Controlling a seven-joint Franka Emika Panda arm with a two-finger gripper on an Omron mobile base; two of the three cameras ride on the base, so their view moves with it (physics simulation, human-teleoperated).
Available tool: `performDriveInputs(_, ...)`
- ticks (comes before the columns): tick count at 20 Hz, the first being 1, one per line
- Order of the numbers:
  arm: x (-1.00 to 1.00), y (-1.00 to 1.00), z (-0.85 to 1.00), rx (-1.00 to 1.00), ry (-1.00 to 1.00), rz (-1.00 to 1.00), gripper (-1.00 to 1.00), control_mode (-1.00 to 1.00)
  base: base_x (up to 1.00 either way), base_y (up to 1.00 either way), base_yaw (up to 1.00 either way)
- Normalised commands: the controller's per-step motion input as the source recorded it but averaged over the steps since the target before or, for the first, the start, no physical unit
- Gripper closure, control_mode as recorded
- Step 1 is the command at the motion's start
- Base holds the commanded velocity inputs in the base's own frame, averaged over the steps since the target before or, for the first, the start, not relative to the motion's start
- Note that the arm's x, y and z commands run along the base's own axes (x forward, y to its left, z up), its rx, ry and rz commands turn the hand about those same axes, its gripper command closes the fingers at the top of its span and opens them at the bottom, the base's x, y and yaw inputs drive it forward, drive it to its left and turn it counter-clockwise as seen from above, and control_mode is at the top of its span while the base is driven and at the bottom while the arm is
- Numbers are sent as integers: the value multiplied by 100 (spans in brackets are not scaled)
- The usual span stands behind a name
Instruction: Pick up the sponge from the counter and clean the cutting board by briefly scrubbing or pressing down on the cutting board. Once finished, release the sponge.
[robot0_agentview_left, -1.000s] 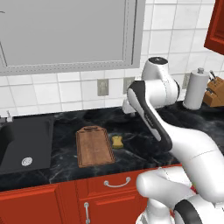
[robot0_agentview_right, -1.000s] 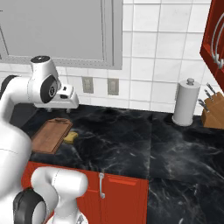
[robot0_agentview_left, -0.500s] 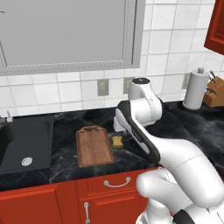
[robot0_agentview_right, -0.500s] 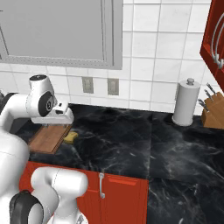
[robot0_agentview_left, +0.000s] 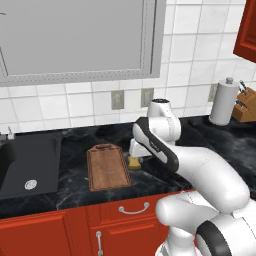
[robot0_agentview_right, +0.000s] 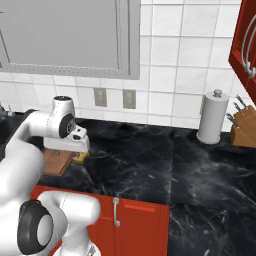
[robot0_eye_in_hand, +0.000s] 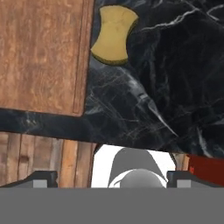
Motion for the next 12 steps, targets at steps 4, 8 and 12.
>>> performDriveInputs(4,23,0,-44,0,7,0,-100,-100,0,0,0)
performDriveInputs(8,30,0,-26,0,0,0,-100,-100,0,0,0)
performDriveInputs(12,32,0,-15,0,0,0,-100,-100,0,0,0)
